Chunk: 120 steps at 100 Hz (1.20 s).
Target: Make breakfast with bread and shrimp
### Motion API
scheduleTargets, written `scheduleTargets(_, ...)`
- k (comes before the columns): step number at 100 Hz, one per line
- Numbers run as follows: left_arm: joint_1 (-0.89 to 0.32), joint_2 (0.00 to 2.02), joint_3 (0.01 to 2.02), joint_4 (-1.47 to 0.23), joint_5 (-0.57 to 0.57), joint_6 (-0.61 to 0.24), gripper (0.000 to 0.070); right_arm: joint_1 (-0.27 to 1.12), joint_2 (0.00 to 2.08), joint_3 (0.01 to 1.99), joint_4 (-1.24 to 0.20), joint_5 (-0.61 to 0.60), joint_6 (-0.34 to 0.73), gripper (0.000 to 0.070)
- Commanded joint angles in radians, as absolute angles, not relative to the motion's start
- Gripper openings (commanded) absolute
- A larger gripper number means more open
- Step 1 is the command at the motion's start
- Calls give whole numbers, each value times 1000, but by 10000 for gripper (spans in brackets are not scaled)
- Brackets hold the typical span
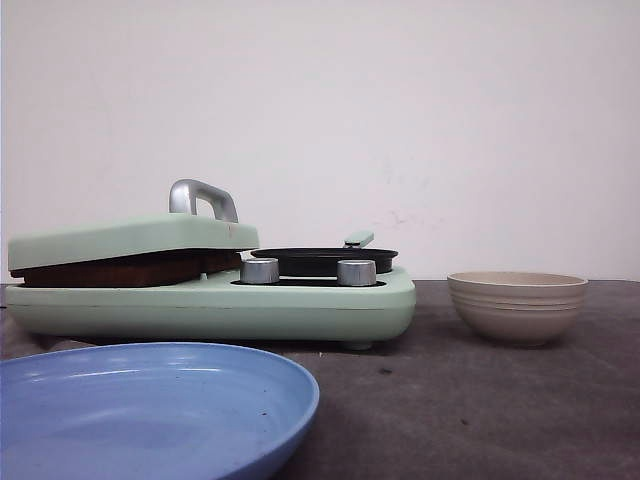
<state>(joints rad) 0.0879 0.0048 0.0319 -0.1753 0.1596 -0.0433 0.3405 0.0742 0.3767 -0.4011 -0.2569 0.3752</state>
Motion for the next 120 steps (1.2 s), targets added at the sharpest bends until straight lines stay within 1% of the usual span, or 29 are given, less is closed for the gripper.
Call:
scheduleTargets(1, 91, 5, 14, -180, 158, -38, 3, 345, 75, 380, -389, -254, 385, 0)
scheduleTargets(29, 91, 5, 14, -180, 158, -38, 3, 345, 75, 380, -394, -253, 384, 0)
scheduleTargets(34, 91, 5, 14, -180, 158, -38, 3, 344, 75, 380, -391, -253, 360, 0)
scheduleTargets(41, 91, 5, 14, -180, 158, -38, 3, 342, 76, 379, -381, -238, 267, 0)
scheduleTargets(48, 91, 5, 14, -180, 158, -38, 3, 334, 78, 370, -357, -144, 115, 0)
scheduleTargets(53, 91, 5, 14, -180, 158, -38, 3, 321, 83, 345, -296, -66, -18, 0)
scheduleTargets(56, 91, 5, 14, -180, 158, -38, 3, 311, 83, 324, -249, -34, -78, 0)
scheduleTargets(59, 91, 5, 14, -180, 158, -38, 3, 300, 83, 297, -194, -6, -122, 0)
scheduleTargets(65, 91, 5, 14, -180, 158, -38, 3, 270, 83, 238, -98, 25, -168, 0)
scheduleTargets(74, 91, 5, 14, -180, 158, -38, 3, 215, 83, 149, -23, 27, -169, 0)
scheduleTargets(95, 91, 5, 14, -180, 158, -38, 3, 102, 80, 11, -18, 13, -167, 0)
scheduleTargets(108, 91, 5, 14, -180, 158, -38, 3, 70, 29, 11, -189, -30, -152, 0)
scheduleTargets(120, 91, 5, 15, -179, 158, -38, 3, 68, 4, 11, -187, -22, -113, 0)
